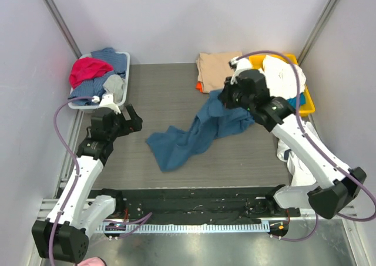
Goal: Fold and stack the t-shirts
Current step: Move the tshirt to the center of the board
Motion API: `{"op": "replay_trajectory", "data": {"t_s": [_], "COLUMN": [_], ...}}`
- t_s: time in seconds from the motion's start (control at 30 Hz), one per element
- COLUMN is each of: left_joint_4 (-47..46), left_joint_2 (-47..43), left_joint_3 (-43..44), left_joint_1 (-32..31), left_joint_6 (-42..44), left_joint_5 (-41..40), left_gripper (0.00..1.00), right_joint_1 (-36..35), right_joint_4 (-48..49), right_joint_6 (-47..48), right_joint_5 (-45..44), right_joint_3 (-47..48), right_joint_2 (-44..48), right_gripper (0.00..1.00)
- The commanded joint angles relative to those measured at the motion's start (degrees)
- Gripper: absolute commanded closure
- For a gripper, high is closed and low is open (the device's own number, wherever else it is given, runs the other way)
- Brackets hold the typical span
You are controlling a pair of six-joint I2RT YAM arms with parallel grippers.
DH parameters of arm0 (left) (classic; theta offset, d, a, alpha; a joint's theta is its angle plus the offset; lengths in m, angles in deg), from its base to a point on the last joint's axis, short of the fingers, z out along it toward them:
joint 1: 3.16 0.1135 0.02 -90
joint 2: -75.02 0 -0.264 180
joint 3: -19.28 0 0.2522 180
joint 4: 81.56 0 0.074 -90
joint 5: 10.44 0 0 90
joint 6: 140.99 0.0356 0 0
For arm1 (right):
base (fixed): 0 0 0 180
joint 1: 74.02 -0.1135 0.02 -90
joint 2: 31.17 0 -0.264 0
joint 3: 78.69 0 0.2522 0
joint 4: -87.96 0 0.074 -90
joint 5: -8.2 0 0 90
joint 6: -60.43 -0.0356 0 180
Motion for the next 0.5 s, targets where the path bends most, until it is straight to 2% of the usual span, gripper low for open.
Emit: {"op": "replay_trajectory", "data": {"t_s": [0.0,0.2,0.33,0.47], "left_joint_4": [-6.17,-10.75,-11.72,-10.67], "left_joint_2": [2.16,5.24,11.19,18.05], "left_joint_3": [-3.20,-5.67,-6.02,-5.32], "left_joint_1": [-1.32,-7.90,-11.34,-14.86], "left_joint_6": [-4.83,-7.82,-8.53,-8.79], "left_joint_5": [4.75,2.21,0.63,-6.56], "left_gripper": [0.00,0.00,0.00,0.00], "right_joint_1": [-0.03,0.06,-0.03,0.06], "right_joint_4": [4.69,5.84,6.10,6.45], "right_joint_6": [-1.48,-1.40,-1.57,-2.10], "right_joint_5": [-1.75,-3.34,-4.30,-4.04], "right_joint_3": [-6.94,-10.92,-11.80,-13.20], "right_joint_2": [0.50,0.85,1.56,2.35], "right_gripper": [0.99,0.99,0.99,0.99]}}
